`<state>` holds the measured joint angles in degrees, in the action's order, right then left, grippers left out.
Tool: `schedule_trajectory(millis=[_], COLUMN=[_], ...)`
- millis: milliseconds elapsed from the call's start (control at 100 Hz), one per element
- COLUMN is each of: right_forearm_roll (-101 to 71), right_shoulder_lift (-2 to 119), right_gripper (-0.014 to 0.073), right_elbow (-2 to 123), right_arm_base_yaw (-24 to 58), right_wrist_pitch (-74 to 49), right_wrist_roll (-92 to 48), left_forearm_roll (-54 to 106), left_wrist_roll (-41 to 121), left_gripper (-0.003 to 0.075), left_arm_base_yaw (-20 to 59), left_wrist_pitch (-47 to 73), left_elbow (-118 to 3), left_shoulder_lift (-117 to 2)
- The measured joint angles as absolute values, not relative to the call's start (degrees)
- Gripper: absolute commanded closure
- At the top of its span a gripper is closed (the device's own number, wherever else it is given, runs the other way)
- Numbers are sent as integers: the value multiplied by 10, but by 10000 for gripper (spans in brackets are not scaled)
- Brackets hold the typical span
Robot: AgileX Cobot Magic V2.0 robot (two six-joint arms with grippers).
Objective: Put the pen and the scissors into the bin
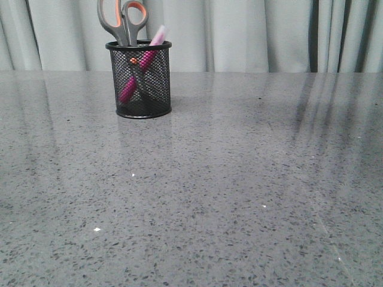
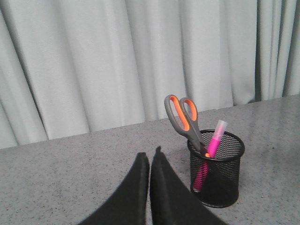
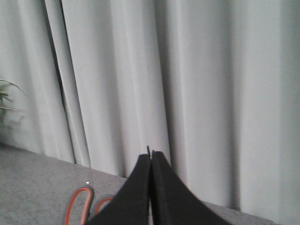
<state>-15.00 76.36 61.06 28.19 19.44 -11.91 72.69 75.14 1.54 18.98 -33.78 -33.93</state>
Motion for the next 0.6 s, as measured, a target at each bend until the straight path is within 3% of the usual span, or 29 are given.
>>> schedule_trajectory(millis=[240, 600], right_forearm_roll=[-146, -145], right_shoulder_lift=[649, 410], right_gripper=[662, 662], right_elbow=[573, 259], right_arm_base_yaw=[216, 197], right_wrist_pitch=[97, 214], right_wrist_roll=[-148, -153], left_forearm_roll=[703, 721], left_wrist_roll=[751, 751], left_gripper=[742, 742], left_arm_base_yaw=[15, 15], left_wrist_pitch=[175, 92], left_elbow=[-334, -226], left_shoulder_lift=[-337, -227])
